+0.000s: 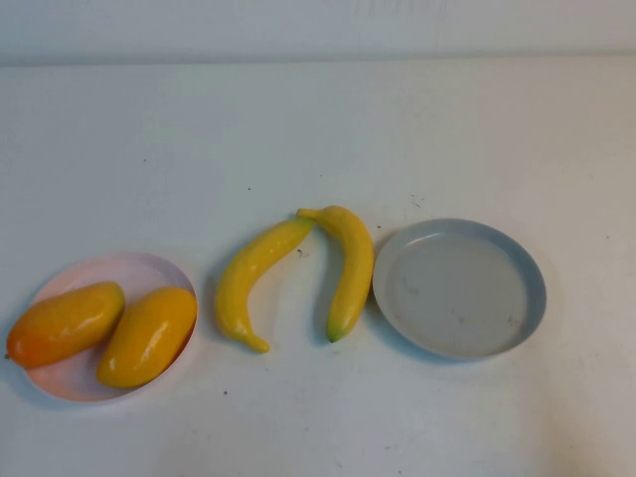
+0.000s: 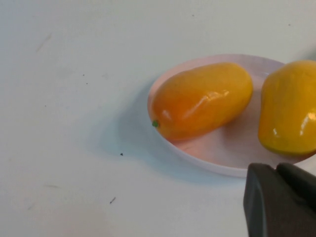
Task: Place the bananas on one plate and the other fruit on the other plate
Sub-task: Put another type of fruit in the right plate
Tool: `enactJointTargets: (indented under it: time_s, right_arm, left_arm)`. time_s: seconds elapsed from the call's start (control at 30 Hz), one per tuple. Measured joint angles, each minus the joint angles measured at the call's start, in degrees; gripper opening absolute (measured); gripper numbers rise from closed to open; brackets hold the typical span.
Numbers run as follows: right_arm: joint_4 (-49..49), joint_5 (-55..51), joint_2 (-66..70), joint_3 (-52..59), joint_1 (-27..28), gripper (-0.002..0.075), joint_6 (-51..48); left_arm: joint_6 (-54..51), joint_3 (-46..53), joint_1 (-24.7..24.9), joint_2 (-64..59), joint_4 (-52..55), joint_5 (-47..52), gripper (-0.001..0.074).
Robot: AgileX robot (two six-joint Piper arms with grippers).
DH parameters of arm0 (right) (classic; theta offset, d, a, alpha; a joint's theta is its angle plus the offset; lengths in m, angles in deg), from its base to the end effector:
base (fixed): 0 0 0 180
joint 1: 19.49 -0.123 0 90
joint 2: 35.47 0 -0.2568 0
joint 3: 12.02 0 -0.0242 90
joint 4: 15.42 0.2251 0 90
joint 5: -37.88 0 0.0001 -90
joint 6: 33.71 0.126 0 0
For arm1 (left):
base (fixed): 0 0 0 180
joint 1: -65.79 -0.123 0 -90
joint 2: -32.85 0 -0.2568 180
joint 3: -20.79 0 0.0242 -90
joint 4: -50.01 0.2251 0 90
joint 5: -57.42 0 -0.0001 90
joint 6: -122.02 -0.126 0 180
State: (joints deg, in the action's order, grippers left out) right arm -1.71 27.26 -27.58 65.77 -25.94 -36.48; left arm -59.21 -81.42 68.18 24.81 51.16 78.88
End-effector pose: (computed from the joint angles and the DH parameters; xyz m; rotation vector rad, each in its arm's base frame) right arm 0.0922 0.0160 0.1861 0.0295 1.6819 0.2623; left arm 0.0887 -0.0028 0.1619 0.0716 1.8711 0.0058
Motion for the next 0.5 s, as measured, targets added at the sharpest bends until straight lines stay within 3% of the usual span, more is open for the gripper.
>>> enactJointTargets:
  time_s: [0.27, 0.5]
  right_arm:
    - [17.04, 7.53, 0.00, 0.00, 0.00, -0.0017, 0.00]
    - [23.40, -8.20, 6.88, -9.33, 0.00, -0.0017, 0.00]
  left_arm:
    - [0.00, 0.00, -0.12, 0.00, 0.00, 0.00, 0.0004]
    - [0.00, 0.00, -0.12, 0.00, 0.00, 0.00, 0.0004]
